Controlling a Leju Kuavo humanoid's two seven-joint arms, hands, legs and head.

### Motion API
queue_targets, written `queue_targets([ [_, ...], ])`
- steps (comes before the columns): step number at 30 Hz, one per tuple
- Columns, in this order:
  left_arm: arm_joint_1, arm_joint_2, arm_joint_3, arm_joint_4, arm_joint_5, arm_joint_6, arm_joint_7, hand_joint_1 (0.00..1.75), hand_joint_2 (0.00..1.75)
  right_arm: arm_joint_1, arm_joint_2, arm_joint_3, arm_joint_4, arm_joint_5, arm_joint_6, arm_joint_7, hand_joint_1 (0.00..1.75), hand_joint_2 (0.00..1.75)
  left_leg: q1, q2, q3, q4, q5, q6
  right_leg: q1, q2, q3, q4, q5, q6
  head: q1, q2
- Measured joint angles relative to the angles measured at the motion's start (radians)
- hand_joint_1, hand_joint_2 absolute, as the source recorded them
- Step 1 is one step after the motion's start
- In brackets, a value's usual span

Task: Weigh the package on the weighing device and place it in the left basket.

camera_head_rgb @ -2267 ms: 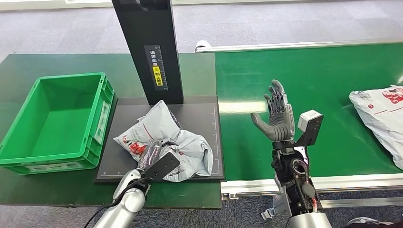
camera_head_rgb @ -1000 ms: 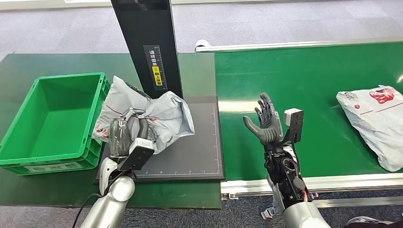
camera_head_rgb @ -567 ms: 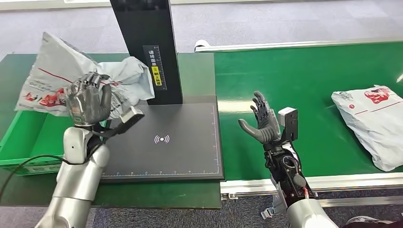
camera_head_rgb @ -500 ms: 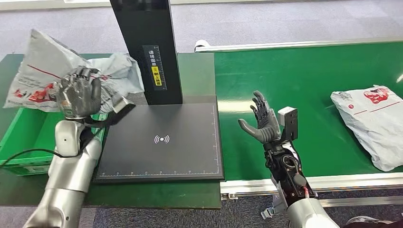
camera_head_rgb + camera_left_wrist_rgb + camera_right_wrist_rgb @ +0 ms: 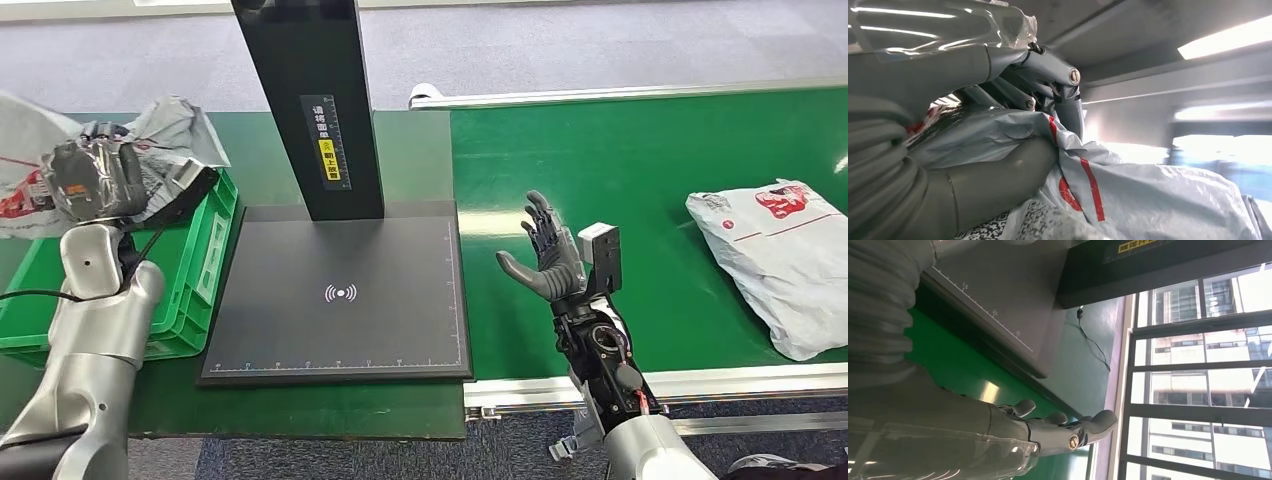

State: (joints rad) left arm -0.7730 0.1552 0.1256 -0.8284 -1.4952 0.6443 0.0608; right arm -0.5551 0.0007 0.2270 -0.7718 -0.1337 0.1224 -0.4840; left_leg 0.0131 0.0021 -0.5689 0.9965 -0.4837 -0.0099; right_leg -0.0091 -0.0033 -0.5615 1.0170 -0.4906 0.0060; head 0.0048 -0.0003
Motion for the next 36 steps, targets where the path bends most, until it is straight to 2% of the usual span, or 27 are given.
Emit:
queue_targets([
  [3, -0.078, 0.061, 0.003, 0.163, -0.048, -0.120, 0.212, 1.75, 1.75, -0.005, 0.006, 0.005, 0.004, 0.012, -0.009, 0.008, 0.00, 1.75, 0.000, 0.002, 0.000, 0.000, 0.001, -0.001, 0.000, 0.002, -0.002, 0.002, 0.000, -0.001, 0.000, 0.000],
  [6, -0.131, 0.116, -0.015, 0.288, -0.051, -0.347, 0.358, 1.75, 1.75, -0.019, 0.017, 0.013, 0.017, 0.025, -0.002, 0.012, 0.00, 1.75, 0.001, 0.003, 0.000, 0.000, 0.001, -0.001, 0.001, 0.003, -0.003, 0.003, 0.000, -0.001, 0.000, 0.000],
  [8, -0.147, 0.146, -0.033, 0.348, -0.052, -0.486, 0.413, 1.75, 1.75, -0.030, 0.025, 0.019, 0.028, 0.032, 0.007, 0.013, 0.00, 1.75, 0.001, 0.004, 0.000, 0.000, 0.001, -0.002, 0.001, 0.003, -0.003, 0.003, 0.000, -0.001, 0.000, 0.000],
  [10, -0.153, 0.167, -0.058, 0.393, -0.052, -0.587, 0.446, 1.75, 1.75, -0.039, 0.033, 0.023, 0.039, 0.038, 0.012, 0.014, 0.00, 1.75, 0.001, 0.004, 0.000, 0.000, 0.001, -0.002, 0.001, 0.003, -0.004, 0.003, 0.000, -0.001, 0.000, 0.000],
  [15, -0.155, 0.177, -0.150, 0.460, -0.052, -0.674, 0.470, 1.75, 1.75, -0.054, 0.045, 0.027, 0.059, 0.041, 0.018, 0.009, 0.00, 1.75, 0.000, 0.003, -0.001, 0.000, 0.001, -0.002, 0.000, 0.003, -0.003, 0.003, 0.000, -0.001, 0.000, 0.000],
  [18, -0.155, 0.175, -0.180, 0.483, -0.052, -0.703, 0.477, 0.44, 1.75, -0.062, 0.049, 0.030, 0.071, 0.043, 0.023, 0.008, 0.00, 1.75, 0.000, 0.004, -0.001, 0.000, 0.001, -0.002, 0.000, 0.004, -0.004, 0.002, 0.001, -0.001, 0.000, 0.000],
  [19, -0.155, 0.174, -0.188, 0.488, -0.052, -0.702, 0.478, 0.00, 1.75, -0.064, 0.050, 0.030, 0.075, 0.043, 0.024, 0.007, 0.00, 1.75, 0.000, 0.004, -0.001, 0.000, 0.001, -0.002, 0.000, 0.004, -0.004, 0.002, 0.001, -0.001, 0.000, 0.000],
  [23, -0.156, 0.167, -0.224, 0.498, -0.052, -0.631, 0.477, 0.00, 1.75, -0.068, 0.051, 0.034, 0.084, 0.044, 0.024, 0.004, 0.00, 1.75, 0.001, 0.003, -0.001, 0.000, 0.001, -0.002, 0.000, 0.003, -0.004, 0.003, 0.001, -0.001, 0.000, 0.000],
  [25, -0.156, 0.162, -0.239, 0.499, -0.052, -0.527, 0.464, 0.00, 0.87, -0.067, 0.050, 0.035, 0.086, 0.042, 0.024, 0.001, 0.00, 1.75, 0.001, 0.003, -0.001, 0.000, 0.001, -0.002, 0.000, 0.003, -0.004, 0.003, 0.001, -0.001, 0.000, 0.000],
  [27, -0.157, 0.155, -0.246, 0.497, -0.048, -0.364, 0.419, 0.00, 0.00, -0.063, 0.047, 0.035, 0.085, 0.037, 0.023, -0.001, 0.00, 1.75, 0.001, 0.003, -0.001, 0.000, 0.001, -0.002, 0.000, 0.003, -0.005, 0.003, 0.001, -0.001, 0.000, 0.000],
  [29, -0.160, 0.144, -0.247, 0.490, -0.027, -0.176, 0.334, 0.00, 0.00, -0.055, 0.040, 0.035, 0.081, 0.028, 0.022, -0.002, 0.00, 1.75, 0.000, 0.003, -0.001, 0.001, 0.001, -0.002, 0.000, 0.003, -0.004, 0.003, 0.001, -0.001, 0.000, 0.000],
  [31, -0.160, 0.125, -0.240, 0.459, 0.023, -0.034, 0.202, 0.00, 0.00, -0.043, 0.032, 0.035, 0.070, 0.019, 0.021, -0.001, 0.00, 1.75, 0.000, 0.002, -0.001, 0.001, 0.001, -0.002, 0.000, 0.003, -0.004, 0.002, 0.001, -0.001, 0.000, 0.000],
  [34, -0.139, 0.091, -0.209, 0.344, 0.078, 0.019, 0.023, 0.00, 0.00, -0.029, 0.021, 0.035, 0.053, 0.009, 0.019, 0.004, 0.00, 1.75, 0.000, 0.003, -0.001, 0.001, 0.001, -0.002, -0.001, 0.003, -0.004, 0.002, 0.001, -0.001, 0.000, 0.000],
  [36, -0.129, 0.074, -0.190, 0.277, 0.081, 0.019, -0.015, 0.00, 0.00, -0.022, 0.015, 0.035, 0.046, 0.007, 0.019, 0.006, 0.00, 1.75, 0.000, 0.004, -0.001, 0.001, 0.001, -0.002, -0.001, 0.004, -0.004, 0.002, 0.001, -0.001, 0.000, 0.000],
])
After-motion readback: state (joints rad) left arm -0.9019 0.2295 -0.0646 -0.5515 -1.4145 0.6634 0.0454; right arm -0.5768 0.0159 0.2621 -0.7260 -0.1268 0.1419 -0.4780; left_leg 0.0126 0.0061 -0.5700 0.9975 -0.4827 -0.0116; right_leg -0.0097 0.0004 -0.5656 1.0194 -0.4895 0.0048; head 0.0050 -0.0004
